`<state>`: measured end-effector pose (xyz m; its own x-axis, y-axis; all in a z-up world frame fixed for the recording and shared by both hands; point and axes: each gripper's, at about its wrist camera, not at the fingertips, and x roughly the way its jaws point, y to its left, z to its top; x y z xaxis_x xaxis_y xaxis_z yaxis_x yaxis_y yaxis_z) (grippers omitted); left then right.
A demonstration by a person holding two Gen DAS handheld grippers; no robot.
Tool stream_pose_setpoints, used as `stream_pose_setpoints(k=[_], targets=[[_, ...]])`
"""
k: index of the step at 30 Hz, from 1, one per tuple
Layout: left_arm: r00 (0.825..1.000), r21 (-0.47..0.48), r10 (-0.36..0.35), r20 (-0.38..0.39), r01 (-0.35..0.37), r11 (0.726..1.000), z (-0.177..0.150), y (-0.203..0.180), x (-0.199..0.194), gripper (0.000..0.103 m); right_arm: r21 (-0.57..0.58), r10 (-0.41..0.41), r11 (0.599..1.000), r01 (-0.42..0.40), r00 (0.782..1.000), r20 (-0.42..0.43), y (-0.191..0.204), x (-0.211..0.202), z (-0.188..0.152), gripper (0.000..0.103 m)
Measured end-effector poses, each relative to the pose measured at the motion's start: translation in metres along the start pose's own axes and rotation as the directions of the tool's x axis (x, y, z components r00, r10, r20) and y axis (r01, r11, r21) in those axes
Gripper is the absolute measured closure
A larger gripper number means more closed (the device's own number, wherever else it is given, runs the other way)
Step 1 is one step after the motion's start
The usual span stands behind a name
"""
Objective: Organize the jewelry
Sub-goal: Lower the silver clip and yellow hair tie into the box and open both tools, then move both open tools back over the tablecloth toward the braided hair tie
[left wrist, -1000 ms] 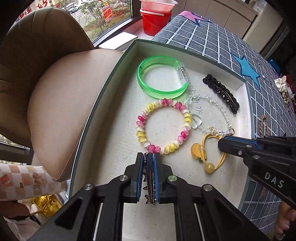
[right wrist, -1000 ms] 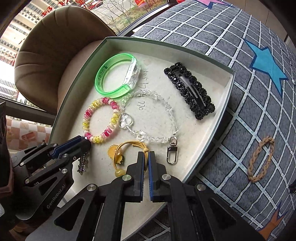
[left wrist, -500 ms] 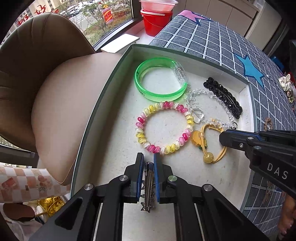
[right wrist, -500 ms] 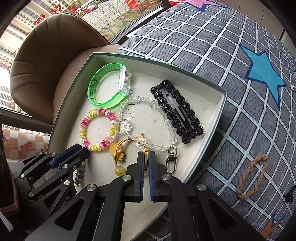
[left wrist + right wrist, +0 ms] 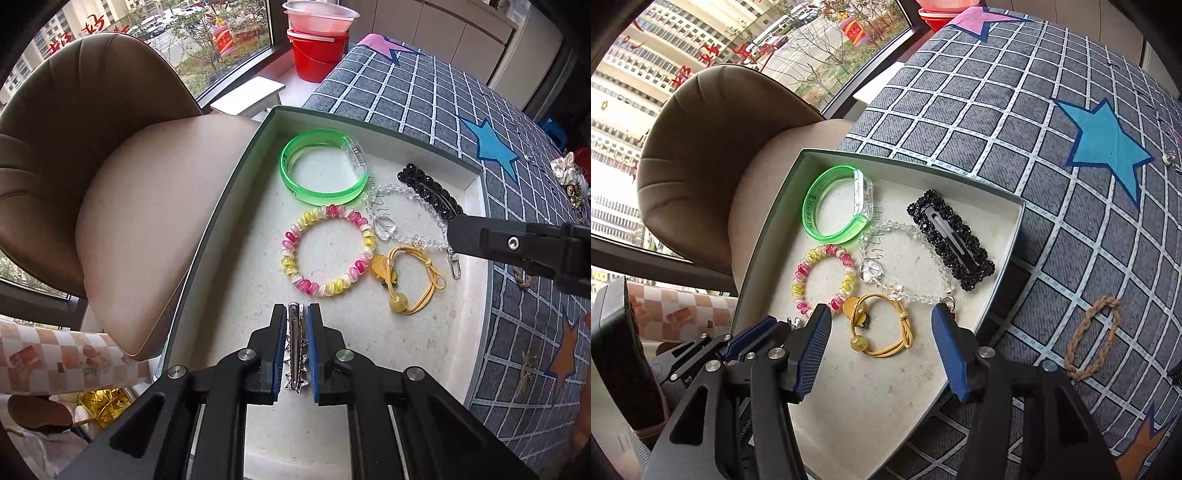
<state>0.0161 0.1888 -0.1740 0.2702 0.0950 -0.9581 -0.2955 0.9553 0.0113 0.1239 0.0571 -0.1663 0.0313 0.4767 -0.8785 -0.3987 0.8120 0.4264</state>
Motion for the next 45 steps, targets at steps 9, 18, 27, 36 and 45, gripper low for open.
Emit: stream_pose_setpoints(k=[9,18,27,36,45], targets=[[0.999,0.041,0.043,0.014,-0.044,0.998,-0.013,-0.011,-0.014,0.000,0.047,-0.035,0.998,0.031,0.996,0.080,-0.023,-0.052,-0.028,0.029],[0.999,0.146,0.014,0.047,-0.021,0.989,0.000,-0.058,-0.034,0.000,0.253,-0.131,0.961,0.112,0.990,0.057,-0.102,-0.095,-0.085,0.020],[0.997,0.256,-0.077,0.000,0.074,0.964,0.004,-0.119,-0.035,0.000,0.435,-0.239,0.874,0.218,0.971,-0.008,-0.177,-0.121,-0.141,0.020],[0.994,0.325,-0.101,-0.032,0.106,0.940,-0.002,-0.167,-0.030,0.000,0.426,-0.260,0.871,0.246,0.965,-0.026,-0.192,-0.125,-0.161,0.020],[0.996,0.344,-0.086,-0.014,0.086,0.935,0.006,-0.177,-0.024,0.000,0.312,-0.217,0.926,0.211,0.976,-0.014,-0.155,-0.095,-0.164,0.020]])
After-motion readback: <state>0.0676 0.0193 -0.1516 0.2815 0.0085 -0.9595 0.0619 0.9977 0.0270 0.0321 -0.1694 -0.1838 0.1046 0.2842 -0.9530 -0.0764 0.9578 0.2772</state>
